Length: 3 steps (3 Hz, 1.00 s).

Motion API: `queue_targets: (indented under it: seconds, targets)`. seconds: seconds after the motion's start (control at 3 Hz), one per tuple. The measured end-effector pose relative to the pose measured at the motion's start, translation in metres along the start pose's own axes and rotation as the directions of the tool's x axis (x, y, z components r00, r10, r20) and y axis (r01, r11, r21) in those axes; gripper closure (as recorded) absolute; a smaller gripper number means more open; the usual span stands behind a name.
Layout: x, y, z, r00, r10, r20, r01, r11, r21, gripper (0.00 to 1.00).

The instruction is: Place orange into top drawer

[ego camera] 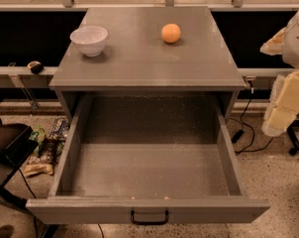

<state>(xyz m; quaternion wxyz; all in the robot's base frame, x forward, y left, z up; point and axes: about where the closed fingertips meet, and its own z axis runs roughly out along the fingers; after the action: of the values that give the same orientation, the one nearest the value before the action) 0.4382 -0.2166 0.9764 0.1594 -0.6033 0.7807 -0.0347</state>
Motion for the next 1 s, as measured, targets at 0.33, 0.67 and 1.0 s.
queue_targets:
  seconds: [0.33, 0.67, 1.0]
  targets:
    - [0.000, -0.001, 0.001, 1.000, 0.002, 0.004, -0.002, 1.0000, 0.004, 0.00]
    - [0.004, -0.013, 0.009, 0.998, 0.024, 0.057, -0.027, 0.9978, 0.061, 0.00]
    - [0.002, -0.069, 0.030, 0.983, 0.059, 0.172, -0.082, 0.9885, 0.127, 0.00]
